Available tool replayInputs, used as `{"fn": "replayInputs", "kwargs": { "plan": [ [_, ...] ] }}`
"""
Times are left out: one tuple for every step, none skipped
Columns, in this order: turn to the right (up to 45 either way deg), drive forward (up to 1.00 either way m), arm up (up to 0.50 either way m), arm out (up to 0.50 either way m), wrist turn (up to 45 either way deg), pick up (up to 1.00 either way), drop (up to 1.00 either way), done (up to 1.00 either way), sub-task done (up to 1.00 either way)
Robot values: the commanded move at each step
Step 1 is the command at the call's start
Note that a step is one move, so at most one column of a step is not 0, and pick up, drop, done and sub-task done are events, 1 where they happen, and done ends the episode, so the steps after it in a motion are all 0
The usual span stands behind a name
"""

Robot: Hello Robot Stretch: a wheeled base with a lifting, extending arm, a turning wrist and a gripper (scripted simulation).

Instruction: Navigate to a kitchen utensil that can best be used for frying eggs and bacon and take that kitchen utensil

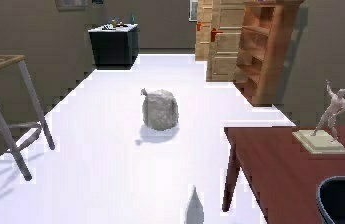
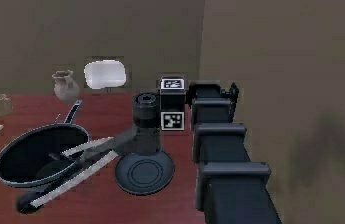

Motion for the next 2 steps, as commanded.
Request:
{"fn": "replayInputs", "kwargs": {
  "plan": [
    [0.0, 0.0, 0.0, 0.0, 45.0, 0.0, 0.0, 0.0, 0.0],
    [0.0, 0.0, 0.0, 0.0, 27.0, 0.0, 0.0, 0.0, 0.0]
  ]
}}
